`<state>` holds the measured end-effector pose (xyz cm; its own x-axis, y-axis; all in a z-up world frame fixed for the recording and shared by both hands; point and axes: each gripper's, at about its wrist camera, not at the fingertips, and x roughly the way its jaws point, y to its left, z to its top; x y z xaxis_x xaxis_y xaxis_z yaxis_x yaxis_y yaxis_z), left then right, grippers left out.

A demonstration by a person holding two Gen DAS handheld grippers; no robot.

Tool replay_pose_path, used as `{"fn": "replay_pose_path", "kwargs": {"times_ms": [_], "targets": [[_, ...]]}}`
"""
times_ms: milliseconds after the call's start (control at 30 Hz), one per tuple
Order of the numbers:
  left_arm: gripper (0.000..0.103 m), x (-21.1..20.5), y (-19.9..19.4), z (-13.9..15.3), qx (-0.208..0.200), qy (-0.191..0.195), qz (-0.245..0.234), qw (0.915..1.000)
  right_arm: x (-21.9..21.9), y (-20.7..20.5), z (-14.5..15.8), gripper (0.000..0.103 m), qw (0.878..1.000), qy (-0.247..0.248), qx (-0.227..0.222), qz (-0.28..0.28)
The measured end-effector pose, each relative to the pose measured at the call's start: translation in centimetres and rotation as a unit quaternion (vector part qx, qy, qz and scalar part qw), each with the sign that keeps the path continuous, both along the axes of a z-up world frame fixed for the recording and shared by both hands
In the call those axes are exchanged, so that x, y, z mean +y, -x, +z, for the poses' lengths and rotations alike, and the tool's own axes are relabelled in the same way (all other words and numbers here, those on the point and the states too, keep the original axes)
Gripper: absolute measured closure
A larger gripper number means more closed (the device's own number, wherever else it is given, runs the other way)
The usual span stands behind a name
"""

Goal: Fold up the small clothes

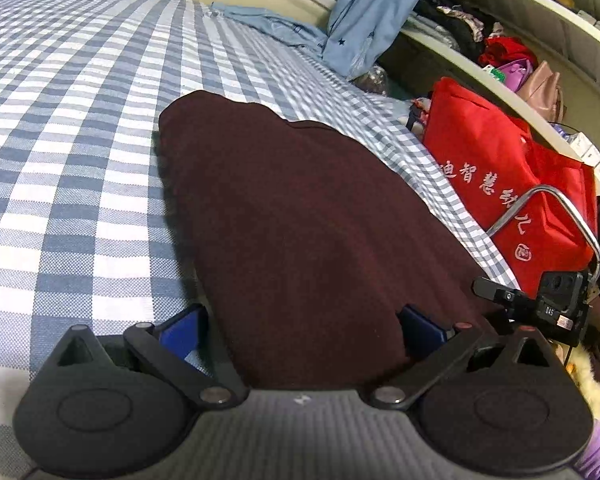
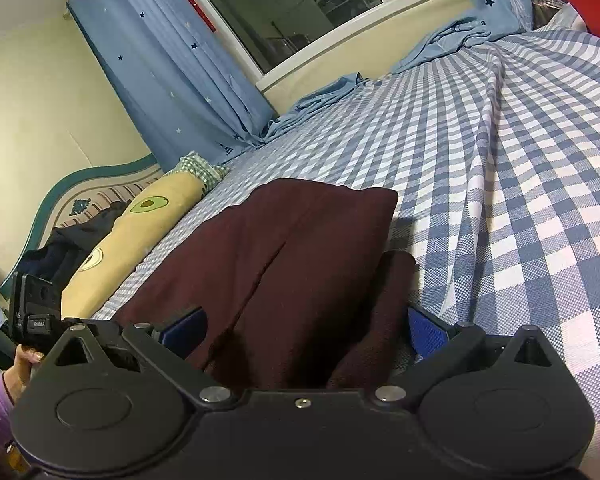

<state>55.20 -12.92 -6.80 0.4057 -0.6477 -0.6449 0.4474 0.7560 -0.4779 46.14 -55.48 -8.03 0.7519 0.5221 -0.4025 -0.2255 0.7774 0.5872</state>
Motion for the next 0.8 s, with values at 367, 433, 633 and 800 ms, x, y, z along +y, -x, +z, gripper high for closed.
{"fn": "replay_pose_path", "kwargs": {"times_ms": [367, 433, 633, 800], "targets": [[0.0, -0.9, -1.1, 0.4, 0.02, -0.036, -0.022, 0.9989, 3.1, -0.8, 1.1, 0.004, 0.995, 0.101, 0.012, -0.002], [0.0, -1.0, -1.2, 0.2, 0.012, -0.037, -0.036, 0.9986, 3.3, -0.8, 1.1, 0.007, 0.994, 0.109, 0.012, -0.004], [0.0, -1.2, -1.4, 0.2, 0.002, -0.037, -0.055, 0.9978, 3.3, -0.4, 1.0, 0.026, 0.995, 0.096, 0.005, -0.005], [0.003, -1.2, -1.1, 0.2, -0.013, -0.043, -0.059, 0.9973, 4.6, 0.2, 1.8, 0.035, 0.993, 0.122, 0.0, -0.007]]}}
